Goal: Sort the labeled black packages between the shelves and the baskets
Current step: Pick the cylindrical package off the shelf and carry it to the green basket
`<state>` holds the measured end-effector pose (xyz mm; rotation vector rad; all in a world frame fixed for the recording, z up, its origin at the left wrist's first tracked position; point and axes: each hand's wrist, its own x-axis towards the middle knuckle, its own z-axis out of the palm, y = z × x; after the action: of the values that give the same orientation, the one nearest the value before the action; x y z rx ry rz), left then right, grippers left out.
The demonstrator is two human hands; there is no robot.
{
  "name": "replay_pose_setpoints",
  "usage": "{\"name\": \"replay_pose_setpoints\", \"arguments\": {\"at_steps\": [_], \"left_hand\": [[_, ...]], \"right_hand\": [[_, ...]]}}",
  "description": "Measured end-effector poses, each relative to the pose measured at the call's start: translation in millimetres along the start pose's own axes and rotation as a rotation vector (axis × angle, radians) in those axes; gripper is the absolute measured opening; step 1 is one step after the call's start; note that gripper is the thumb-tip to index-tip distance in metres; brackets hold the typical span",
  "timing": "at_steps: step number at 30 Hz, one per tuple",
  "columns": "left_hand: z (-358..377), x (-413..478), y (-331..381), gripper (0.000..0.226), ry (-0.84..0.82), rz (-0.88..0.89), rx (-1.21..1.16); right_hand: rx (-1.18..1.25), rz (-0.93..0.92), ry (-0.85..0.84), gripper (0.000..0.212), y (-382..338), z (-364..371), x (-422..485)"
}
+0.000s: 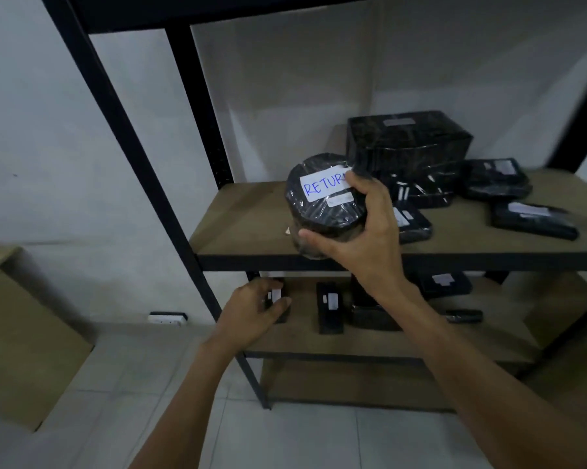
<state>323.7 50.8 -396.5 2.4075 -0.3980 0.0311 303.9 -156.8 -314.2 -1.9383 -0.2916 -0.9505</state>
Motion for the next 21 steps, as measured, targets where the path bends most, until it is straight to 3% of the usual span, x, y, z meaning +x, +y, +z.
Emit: {"name": "replay_pose_setpoints", "arguments": {"at_steps": [9, 21], "left_hand": [[24.8, -115.4, 81.5, 0.025, -0.005, 0.036, -0.085], [56.8, -180.1, 133.3, 0.034, -0.131, 0.251, -0.137]], "right_hand": [[-0.073, 0.064, 0.018, 0.086, -51.2, -110.6, -106.0], [-0.247, 0.137, 0.153, 0.083, -95.7, -193.0, -210.4]]}}
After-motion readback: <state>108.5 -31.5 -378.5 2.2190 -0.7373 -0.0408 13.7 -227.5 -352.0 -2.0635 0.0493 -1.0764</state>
